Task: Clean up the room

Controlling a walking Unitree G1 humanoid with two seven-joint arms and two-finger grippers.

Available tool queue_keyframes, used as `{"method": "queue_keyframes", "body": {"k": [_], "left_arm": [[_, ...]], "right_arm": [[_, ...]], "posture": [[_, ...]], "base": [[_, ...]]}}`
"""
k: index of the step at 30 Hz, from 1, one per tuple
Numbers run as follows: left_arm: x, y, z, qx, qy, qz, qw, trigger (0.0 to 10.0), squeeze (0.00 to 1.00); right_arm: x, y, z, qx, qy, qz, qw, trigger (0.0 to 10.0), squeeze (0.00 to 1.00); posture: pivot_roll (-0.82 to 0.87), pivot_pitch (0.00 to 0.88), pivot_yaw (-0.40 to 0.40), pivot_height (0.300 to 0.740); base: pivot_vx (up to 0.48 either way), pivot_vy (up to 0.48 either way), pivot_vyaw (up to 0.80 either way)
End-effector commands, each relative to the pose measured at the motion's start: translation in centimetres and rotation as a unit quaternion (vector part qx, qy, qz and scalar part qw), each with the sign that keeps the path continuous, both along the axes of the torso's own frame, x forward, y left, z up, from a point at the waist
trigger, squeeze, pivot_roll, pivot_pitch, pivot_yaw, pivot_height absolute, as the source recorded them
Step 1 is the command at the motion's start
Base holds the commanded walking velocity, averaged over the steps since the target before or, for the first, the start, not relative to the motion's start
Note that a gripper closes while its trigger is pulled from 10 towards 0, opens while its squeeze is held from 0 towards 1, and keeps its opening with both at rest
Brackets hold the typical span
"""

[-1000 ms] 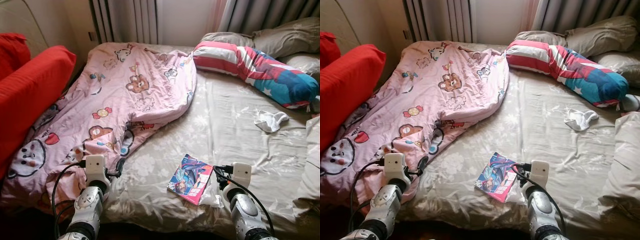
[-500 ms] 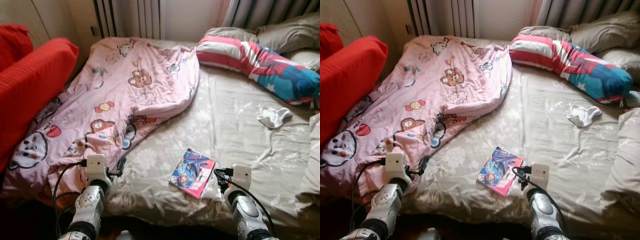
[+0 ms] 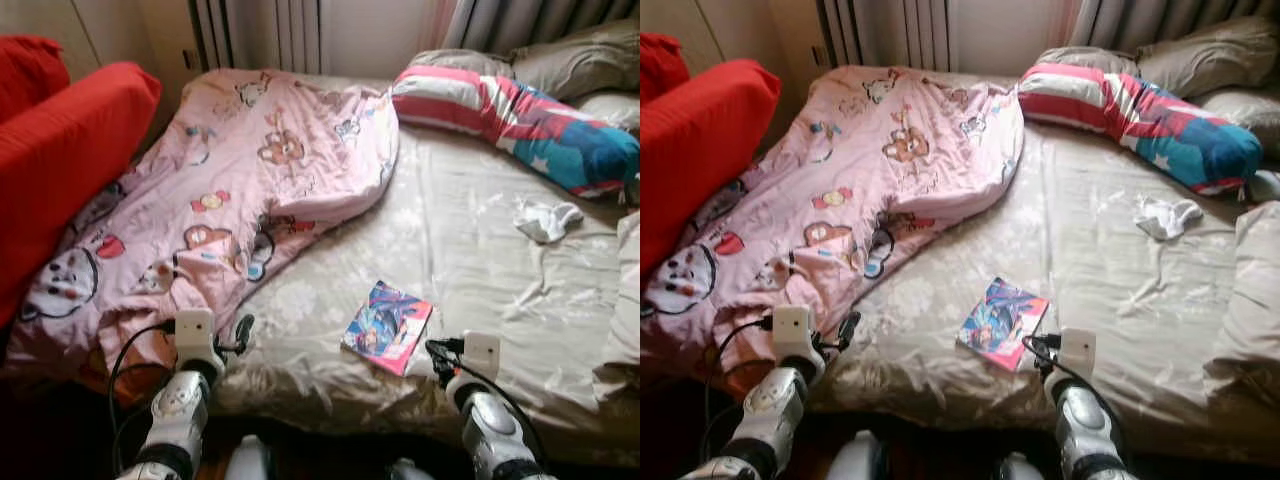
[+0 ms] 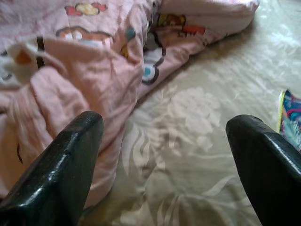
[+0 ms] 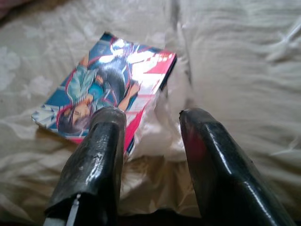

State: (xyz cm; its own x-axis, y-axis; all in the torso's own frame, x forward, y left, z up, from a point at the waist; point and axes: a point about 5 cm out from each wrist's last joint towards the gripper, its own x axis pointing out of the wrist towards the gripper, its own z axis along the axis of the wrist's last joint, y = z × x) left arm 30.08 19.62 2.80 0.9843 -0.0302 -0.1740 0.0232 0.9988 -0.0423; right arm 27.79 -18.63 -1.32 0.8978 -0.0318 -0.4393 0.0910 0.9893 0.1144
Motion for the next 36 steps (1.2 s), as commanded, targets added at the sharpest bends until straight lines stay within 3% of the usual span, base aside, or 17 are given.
{"method": "queue_keyframes", "body": {"k": [1,21,36], "left_arm": [[-0.20,0.04,-0.22,-0.001,0.005,0.000,1.000,10.0,0.00],[-0.10,0.01,-0.14,-0.002,0.004,0.001,1.000,10.0,0.00],[-0.06,-0.01,-0.11,-0.002,0.004,0.001,1.000,10.0,0.00]], "right_arm": [[-0.30,0.01,-0.28,0.001,0.006,-0.001,1.000,10.0,0.00],[0.04,0.60,0.07,0.008,-0.010,0.007,1.000,10.0,0.00],[0.27,0.65,0.29,0.008,-0.015,0.003,1.000,10.0,0.00]], "posture": [[0.13,0.111,-0.019,0.625],[0.13,0.111,-0.019,0.625],[0.13,0.112,-0.017,0.625]], "base": [[0.000,0.000,0.00],[0.000,0.000,0.00],[0.309,0.000,0.00]]}}
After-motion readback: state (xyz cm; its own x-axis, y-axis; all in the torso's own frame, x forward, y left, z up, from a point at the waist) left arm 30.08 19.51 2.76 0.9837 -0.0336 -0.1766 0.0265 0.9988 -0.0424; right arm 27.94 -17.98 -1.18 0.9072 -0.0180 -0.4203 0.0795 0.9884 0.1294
